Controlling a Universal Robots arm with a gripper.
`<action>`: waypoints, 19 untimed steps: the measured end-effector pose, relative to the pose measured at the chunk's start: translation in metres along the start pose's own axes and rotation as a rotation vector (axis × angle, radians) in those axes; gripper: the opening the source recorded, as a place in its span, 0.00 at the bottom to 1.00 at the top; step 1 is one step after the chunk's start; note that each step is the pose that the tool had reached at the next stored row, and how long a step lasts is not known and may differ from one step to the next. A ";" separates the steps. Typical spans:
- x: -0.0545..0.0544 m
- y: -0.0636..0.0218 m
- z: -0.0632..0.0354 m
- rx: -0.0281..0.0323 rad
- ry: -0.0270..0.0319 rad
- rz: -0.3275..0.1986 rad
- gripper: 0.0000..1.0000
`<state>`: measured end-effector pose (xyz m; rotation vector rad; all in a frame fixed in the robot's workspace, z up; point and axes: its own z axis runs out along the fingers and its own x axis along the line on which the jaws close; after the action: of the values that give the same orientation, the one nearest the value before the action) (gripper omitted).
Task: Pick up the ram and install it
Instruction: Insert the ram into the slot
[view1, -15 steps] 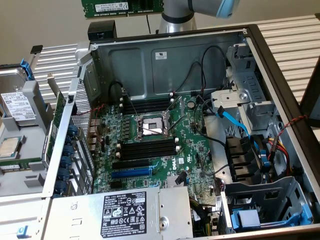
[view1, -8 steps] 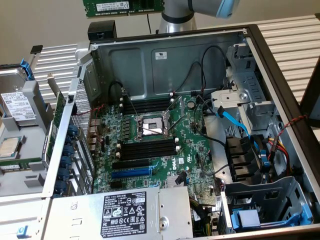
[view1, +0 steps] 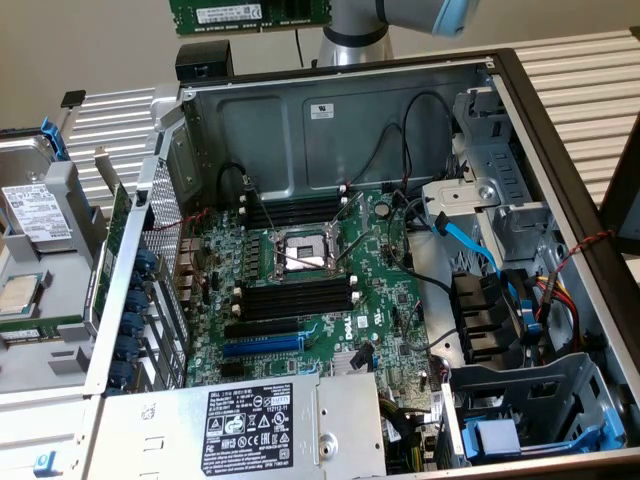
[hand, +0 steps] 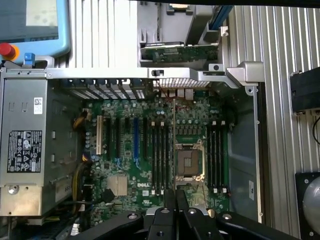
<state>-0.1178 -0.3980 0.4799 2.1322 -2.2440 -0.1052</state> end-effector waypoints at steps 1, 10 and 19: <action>0.000 -0.0001 0.0013 0.0000 0.0000 0.000 0.13; 0.001 -0.0016 0.0176 0.0001 -0.0002 0.003 0.13; 0.007 -0.0037 0.0316 0.0068 -0.0010 0.011 0.13</action>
<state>-0.1169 -0.4042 0.4480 2.1227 -2.2601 -0.0984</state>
